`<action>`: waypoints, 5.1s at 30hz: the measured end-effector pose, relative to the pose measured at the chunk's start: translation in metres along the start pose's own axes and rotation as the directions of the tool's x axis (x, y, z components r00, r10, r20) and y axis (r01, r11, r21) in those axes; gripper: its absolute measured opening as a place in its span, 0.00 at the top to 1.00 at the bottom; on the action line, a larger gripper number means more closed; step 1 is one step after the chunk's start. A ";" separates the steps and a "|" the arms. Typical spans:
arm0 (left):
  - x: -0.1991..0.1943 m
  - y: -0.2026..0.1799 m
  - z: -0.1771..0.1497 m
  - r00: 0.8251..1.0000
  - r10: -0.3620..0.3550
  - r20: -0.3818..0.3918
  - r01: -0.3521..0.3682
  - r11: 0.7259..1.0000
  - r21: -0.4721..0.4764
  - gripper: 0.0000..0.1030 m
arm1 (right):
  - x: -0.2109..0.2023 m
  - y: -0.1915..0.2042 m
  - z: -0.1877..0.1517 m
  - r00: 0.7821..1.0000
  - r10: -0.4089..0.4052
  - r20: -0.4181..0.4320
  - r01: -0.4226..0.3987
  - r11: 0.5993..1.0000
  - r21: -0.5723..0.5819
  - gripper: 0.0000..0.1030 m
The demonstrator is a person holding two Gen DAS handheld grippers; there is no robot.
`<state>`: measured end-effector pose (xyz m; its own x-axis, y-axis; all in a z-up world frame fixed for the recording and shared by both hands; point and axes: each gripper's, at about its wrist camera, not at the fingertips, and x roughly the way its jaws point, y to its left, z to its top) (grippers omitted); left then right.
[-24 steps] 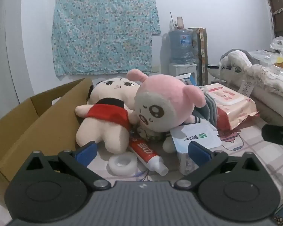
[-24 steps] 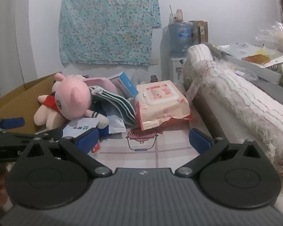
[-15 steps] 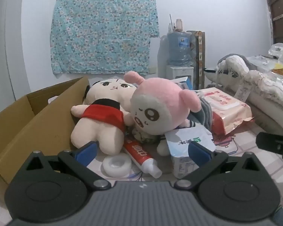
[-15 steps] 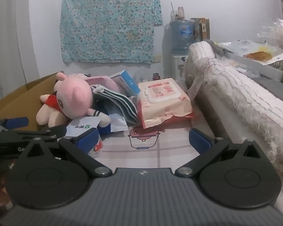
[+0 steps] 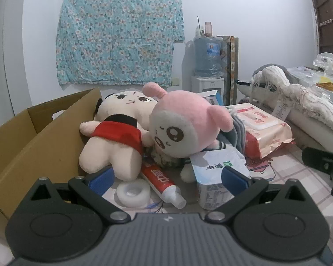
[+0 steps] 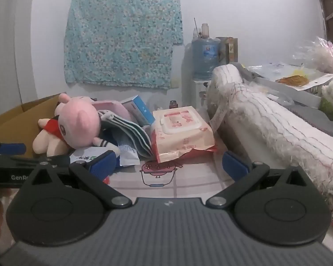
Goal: Organize soft objects
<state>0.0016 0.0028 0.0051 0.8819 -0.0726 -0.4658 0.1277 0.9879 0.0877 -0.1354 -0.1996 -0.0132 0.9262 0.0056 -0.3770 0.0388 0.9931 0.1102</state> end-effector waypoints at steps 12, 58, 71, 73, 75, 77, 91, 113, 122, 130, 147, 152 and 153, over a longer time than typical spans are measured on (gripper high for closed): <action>-0.007 0.017 0.009 0.998 -0.039 0.056 0.044 0.995 -0.089 0.00 | 0.001 0.007 0.001 0.997 0.062 -0.048 -0.064 0.998 -0.028 0.01; -0.016 0.051 0.006 0.995 0.034 0.098 -0.020 0.989 -0.148 0.00 | -0.037 0.022 0.048 0.985 -0.103 0.140 0.114 0.991 -0.074 0.01; -0.018 0.050 0.006 0.994 0.023 0.108 -0.009 0.992 -0.129 0.00 | -0.043 -0.006 0.047 0.994 -0.039 0.099 0.031 0.996 0.078 0.01; -0.018 0.049 0.006 0.994 0.023 0.109 -0.010 0.992 -0.125 0.00 | -0.043 -0.007 0.047 0.994 -0.011 0.109 0.001 0.996 0.086 0.01; -0.019 0.048 0.006 0.994 0.016 0.110 -0.002 0.992 -0.126 0.00 | -0.043 -0.004 0.048 0.994 0.042 0.106 -0.049 0.996 0.070 0.01; -0.020 0.047 0.007 0.994 0.011 0.113 0.003 0.992 -0.125 0.00 | -0.044 0.001 0.049 0.990 0.089 0.110 -0.093 0.995 0.033 0.01; -0.024 0.039 0.010 0.990 -0.014 0.137 0.027 0.995 -0.096 0.00 | -0.034 0.029 0.074 0.972 0.174 0.157 -0.167 0.984 -0.057 0.01; -0.013 0.025 0.007 0.995 -0.026 0.094 0.032 0.997 -0.066 0.00 | -0.005 0.020 0.041 0.977 0.204 0.067 -0.200 0.978 -0.058 0.01; -0.004 0.023 0.007 0.998 -0.031 0.058 0.037 0.993 -0.113 0.00 | -0.005 0.018 0.029 0.969 0.242 0.053 -0.237 0.967 -0.094 0.01; -0.006 0.021 0.007 0.997 -0.044 0.060 0.051 0.992 -0.115 0.00 | -0.006 0.014 0.027 0.965 0.259 0.040 -0.255 0.964 -0.078 0.01; -0.008 0.010 0.000 0.998 -0.018 0.068 0.021 0.999 -0.050 0.00 | -0.004 0.008 0.025 0.962 0.270 0.038 -0.269 0.963 -0.033 0.01; -0.012 0.011 -0.001 0.998 -0.003 0.070 0.006 0.999 -0.040 0.00 | -0.005 -0.001 0.026 0.960 0.275 0.055 -0.277 0.961 0.027 0.01; -0.013 0.013 -0.001 0.998 -0.016 0.065 0.020 0.998 -0.058 0.00 | -0.005 -0.004 0.026 0.960 0.272 0.059 -0.275 0.961 0.039 0.01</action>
<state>-0.0084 0.0171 0.0109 0.9076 -0.0971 -0.4085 0.1187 0.9925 0.0278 -0.1303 -0.2065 0.0124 0.9221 0.2689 -0.2782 -0.2025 0.9481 0.2451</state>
